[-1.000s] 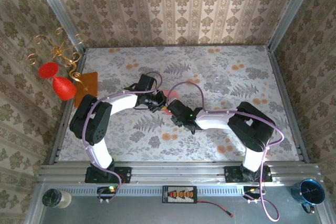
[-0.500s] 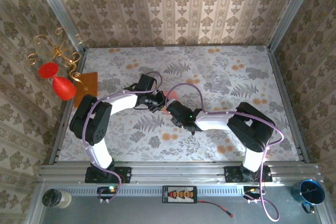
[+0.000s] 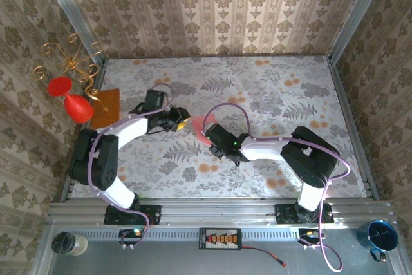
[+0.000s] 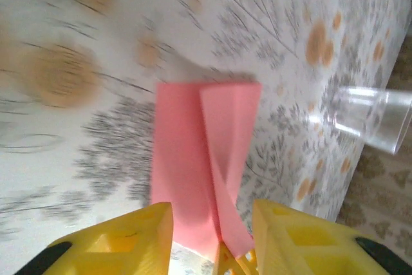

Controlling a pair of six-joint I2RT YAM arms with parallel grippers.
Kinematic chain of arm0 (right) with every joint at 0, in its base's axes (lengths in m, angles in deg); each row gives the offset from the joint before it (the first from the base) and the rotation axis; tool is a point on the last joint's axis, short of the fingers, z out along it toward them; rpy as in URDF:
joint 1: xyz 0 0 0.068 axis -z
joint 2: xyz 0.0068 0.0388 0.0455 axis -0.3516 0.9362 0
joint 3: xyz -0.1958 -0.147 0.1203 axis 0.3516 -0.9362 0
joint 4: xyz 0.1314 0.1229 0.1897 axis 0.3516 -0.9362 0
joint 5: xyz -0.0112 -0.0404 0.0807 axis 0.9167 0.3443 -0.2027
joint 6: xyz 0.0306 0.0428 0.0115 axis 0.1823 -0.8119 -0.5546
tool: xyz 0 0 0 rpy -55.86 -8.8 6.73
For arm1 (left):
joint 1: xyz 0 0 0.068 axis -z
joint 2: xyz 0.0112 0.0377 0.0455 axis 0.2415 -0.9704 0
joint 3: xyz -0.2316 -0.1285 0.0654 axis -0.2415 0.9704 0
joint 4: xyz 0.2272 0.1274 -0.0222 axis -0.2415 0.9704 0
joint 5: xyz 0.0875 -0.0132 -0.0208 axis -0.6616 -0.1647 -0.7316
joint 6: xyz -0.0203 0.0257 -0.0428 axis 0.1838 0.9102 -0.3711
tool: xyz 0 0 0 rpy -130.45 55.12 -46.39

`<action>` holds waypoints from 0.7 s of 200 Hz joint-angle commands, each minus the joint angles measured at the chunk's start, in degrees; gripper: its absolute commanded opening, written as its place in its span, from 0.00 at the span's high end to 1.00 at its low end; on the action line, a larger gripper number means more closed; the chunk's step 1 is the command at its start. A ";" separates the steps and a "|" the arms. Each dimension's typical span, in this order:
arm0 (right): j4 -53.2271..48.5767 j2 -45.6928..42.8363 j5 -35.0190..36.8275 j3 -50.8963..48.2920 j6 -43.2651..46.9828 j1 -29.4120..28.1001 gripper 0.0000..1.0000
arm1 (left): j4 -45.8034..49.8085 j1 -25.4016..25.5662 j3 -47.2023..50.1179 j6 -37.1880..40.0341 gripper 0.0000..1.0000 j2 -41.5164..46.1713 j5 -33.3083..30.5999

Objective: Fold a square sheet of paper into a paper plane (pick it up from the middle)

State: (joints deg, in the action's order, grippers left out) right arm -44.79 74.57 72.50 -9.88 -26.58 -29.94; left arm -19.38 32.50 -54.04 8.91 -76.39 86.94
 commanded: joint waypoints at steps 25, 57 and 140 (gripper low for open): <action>-1.79 -0.96 -10.39 0.15 -4.60 1.10 0.88 | -4.10 -1.36 7.48 -2.58 0.61 5.67 -1.96; -2.77 0.23 -15.27 1.09 -6.41 2.43 0.88 | -7.88 -0.21 11.66 -4.70 0.61 6.76 -2.05; -5.57 2.82 -29.78 2.82 -12.46 7.80 0.87 | -19.10 6.44 17.74 -7.60 0.63 7.68 -5.44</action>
State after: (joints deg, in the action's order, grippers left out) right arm -48.07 75.84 50.27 -7.72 -35.55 -23.67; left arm -31.93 36.92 -37.69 3.49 -68.61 82.65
